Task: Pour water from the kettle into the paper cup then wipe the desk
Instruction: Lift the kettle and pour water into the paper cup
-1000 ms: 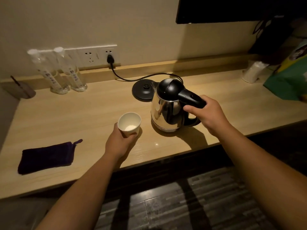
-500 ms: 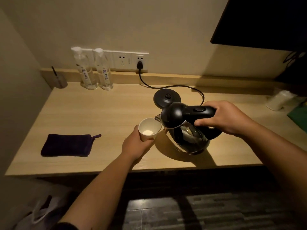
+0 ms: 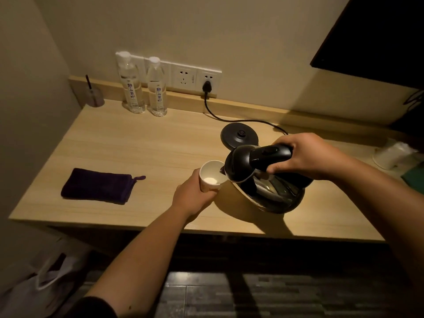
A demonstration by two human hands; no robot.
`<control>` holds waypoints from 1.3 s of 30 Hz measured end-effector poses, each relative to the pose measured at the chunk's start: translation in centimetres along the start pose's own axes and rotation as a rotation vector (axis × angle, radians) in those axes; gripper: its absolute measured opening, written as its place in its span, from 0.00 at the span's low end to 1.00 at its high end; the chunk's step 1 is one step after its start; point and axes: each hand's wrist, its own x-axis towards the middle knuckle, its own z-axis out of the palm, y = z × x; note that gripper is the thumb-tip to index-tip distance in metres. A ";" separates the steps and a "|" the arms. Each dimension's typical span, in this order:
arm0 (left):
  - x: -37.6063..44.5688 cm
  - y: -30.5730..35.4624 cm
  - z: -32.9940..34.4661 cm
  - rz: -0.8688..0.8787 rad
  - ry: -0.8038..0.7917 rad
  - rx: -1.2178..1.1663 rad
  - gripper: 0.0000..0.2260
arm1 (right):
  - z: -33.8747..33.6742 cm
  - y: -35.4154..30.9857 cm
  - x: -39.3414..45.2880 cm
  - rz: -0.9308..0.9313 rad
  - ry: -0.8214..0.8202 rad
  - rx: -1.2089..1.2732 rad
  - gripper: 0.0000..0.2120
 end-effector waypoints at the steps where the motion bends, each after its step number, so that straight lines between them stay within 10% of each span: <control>1: 0.0 -0.1 0.0 0.002 -0.001 -0.003 0.32 | -0.1 -0.2 0.1 -0.007 -0.009 -0.017 0.21; 39: 0.4 -0.7 0.2 0.030 0.006 -0.004 0.32 | -1.7 -4.0 2.8 -0.073 -0.115 -0.223 0.17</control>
